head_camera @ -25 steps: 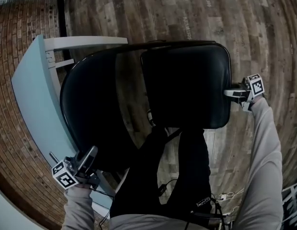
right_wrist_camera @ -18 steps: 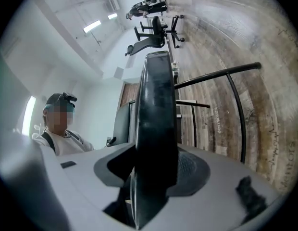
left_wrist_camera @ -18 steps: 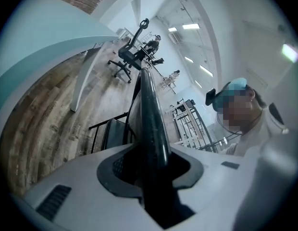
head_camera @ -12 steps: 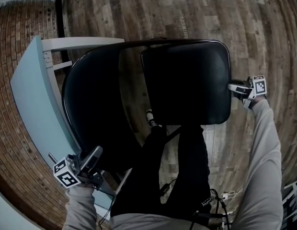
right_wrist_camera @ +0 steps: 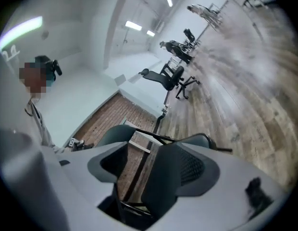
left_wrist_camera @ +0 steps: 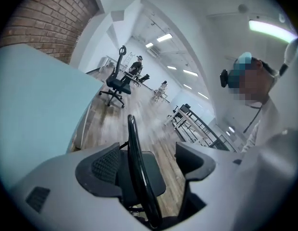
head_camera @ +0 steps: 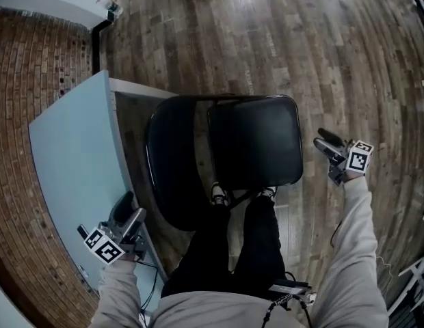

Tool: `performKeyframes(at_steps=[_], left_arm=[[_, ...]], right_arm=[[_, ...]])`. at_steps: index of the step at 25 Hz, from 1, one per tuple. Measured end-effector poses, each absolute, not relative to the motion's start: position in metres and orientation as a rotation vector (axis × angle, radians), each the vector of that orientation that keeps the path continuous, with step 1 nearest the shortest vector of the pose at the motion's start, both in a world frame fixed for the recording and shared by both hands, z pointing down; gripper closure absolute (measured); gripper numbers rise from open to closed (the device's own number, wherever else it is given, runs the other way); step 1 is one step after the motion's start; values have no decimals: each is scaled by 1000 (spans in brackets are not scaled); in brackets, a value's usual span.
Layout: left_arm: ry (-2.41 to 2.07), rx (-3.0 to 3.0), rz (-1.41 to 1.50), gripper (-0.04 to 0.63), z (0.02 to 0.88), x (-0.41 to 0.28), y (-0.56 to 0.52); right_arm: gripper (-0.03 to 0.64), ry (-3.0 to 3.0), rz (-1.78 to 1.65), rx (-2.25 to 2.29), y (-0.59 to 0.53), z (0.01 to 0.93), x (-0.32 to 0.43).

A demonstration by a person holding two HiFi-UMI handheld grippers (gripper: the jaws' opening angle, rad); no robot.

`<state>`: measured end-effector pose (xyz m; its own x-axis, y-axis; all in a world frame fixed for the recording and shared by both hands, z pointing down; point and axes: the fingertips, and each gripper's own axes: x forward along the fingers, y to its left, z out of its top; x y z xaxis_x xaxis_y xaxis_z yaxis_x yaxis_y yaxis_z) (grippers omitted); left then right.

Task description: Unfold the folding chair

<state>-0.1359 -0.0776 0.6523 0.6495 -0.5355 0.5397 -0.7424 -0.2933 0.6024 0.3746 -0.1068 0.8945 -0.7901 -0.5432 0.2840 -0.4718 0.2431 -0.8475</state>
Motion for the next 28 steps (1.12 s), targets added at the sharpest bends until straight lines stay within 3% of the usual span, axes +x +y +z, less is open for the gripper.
performKeyframes(at_steps=[6,12,17,19,20,21,22,23,24,28], left_arm=[[-868,2193,91,244,541,-112,-106],[-734,2396,-114,245,386,-106,-110],[-646,2607,-171,251,300,-110,-102],[-567,2684,-167,299,277,-106,-87],[-529,2728,-169,349,266,-102,-80],[-510,2768,-170,446,255,-98,-75],[-509,2798,-170,517,246,-96,-71],[-522,2818,-171,577,237,-95,-70],[-543,2831,-178,588,229,-95,-71],[-579,2905,-198,588,190,-93,-70]], right_arm=[[308,2663,-1140,-1132,-142,643,321],[308,2817,-782,-1152,-114,421,211],[308,2909,-471,-1243,-87,305,143],[310,2927,-409,-1256,-73,279,116],[310,2928,-380,-1248,-68,266,104],[314,2922,-343,-1242,-63,252,92],[396,2911,-293,-1249,-56,239,82],[543,2895,-235,-1267,-51,226,72],[597,2876,-184,-1286,-47,214,63],[607,2815,-100,-1309,-32,166,28]])
